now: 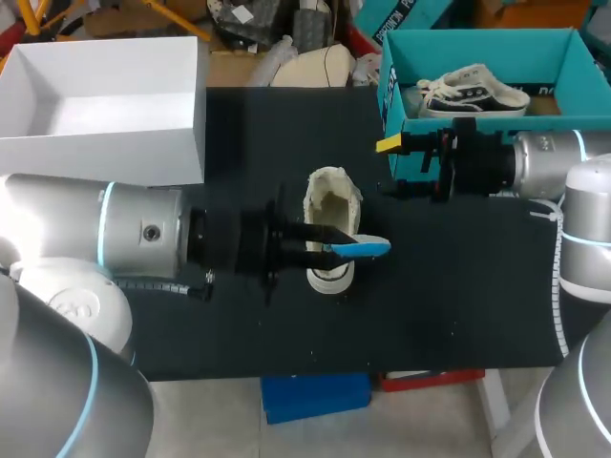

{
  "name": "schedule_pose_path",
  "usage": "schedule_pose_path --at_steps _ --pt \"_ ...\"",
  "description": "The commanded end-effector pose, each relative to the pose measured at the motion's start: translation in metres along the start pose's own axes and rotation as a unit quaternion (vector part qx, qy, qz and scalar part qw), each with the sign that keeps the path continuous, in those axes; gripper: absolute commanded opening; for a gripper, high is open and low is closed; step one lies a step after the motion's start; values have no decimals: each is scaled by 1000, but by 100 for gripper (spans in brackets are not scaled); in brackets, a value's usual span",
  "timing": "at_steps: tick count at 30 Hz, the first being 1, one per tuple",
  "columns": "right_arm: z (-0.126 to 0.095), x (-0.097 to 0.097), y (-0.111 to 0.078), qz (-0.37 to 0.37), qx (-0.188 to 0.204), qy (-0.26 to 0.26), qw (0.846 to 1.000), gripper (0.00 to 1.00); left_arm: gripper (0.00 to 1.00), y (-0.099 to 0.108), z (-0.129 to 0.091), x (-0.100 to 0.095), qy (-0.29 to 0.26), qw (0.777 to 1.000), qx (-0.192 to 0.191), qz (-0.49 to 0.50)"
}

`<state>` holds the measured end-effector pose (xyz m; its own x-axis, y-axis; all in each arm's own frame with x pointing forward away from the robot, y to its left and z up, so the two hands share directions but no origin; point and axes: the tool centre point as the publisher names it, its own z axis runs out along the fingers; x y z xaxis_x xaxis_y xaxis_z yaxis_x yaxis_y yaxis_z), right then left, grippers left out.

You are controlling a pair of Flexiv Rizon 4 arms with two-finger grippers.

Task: Take the shoe out of the shoebox, open the shoe tongue, remove and reinsert the insole, then place the shoe into the shoebox

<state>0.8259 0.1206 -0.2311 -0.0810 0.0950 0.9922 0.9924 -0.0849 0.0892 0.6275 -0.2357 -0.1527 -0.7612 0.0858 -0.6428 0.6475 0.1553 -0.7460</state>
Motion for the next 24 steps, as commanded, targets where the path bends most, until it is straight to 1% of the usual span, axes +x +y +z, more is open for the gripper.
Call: schedule_pose_path --at_steps 1,5,8,10,14,16,19,24 --pt "2 0 -1 0 -2 -1 1000 100 0 -2 -2 6 -17 1000 -3 1" --pt "2 0 -1 0 -2 -1 1000 100 0 -2 -2 6 -17 1000 -3 1" --pt "2 0 -1 0 -2 -1 1000 100 0 -2 -1 23 -26 998 24 58" --pt "2 0 -1 0 -2 -1 1000 100 0 6 -2 32 -32 996 33 81" --pt "2 0 -1 0 -2 -1 1000 100 0 25 -3 41 -30 993 43 105" --pt "2 0 -1 0 -2 -1 1000 100 0 34 -5 45 -27 990 60 121" --pt "2 0 -1 0 -2 -1 1000 100 0 47 -6 46 -23 986 70 150" --pt "2 0 -1 0 -2 -1 1000 100 0 62 -12 41 -29 973 74 217"
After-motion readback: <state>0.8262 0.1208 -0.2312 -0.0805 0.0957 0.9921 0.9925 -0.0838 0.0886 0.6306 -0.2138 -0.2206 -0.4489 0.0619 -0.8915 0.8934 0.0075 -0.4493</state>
